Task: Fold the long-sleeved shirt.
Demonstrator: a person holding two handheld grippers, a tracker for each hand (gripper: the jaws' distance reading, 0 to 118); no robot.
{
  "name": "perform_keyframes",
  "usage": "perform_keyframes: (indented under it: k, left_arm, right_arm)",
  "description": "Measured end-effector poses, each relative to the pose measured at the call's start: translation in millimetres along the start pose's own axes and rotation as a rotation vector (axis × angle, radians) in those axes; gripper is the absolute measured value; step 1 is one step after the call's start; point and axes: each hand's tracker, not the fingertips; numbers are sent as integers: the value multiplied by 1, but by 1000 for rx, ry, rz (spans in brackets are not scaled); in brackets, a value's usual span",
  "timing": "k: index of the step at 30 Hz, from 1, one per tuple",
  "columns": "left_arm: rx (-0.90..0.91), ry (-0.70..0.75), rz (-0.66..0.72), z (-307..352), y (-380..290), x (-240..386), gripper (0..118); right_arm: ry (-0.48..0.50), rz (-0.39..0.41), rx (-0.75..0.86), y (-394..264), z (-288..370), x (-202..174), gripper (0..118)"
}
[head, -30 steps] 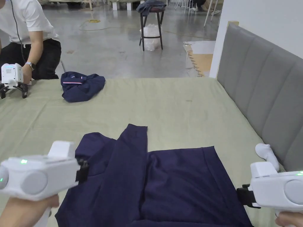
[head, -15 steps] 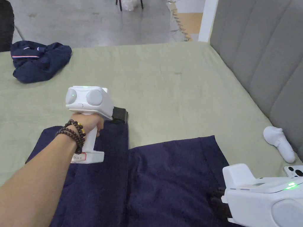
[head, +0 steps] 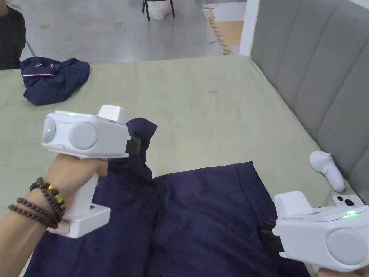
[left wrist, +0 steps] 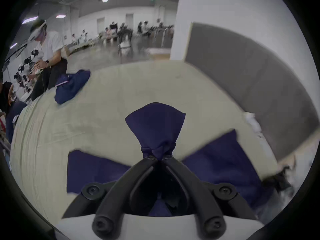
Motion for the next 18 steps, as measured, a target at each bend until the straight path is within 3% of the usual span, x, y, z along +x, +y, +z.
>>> perform_keyframes:
  k: [3,6,10,13,14,15,16,17,18]
  left_arm:
    - [-24,-105,94,76,-75,8,6]
    - [-102,-108,159,105,-160,22,6]
    - [-287,-15,248,67,-247,16,6]
    - [-200,5,369,44,-274,-2,16]
    - [-168,-38,408,50,-270,-6,28]
    - [-167,-42,417,59,-262,-6,53]
    - [-167,-46,404,69,-253,-6,93]
    - [-155,-41,362,82,-242,8,111]
    - [-137,-27,313,94,-232,11,108]
  right_arm:
    - [6,15,40,0,17,-8,1]
    - [23,15,63,-4,31,-19,1]
    - [33,23,76,-10,48,-34,1]
    - [66,24,100,-12,64,-41,1]
    - [78,24,106,-12,68,-43,1]
    - [88,29,109,-11,72,-43,1]
    - [90,34,112,-11,76,-45,1]
    - [90,41,116,-10,78,-46,1]
    - [86,47,122,-9,80,-48,1]
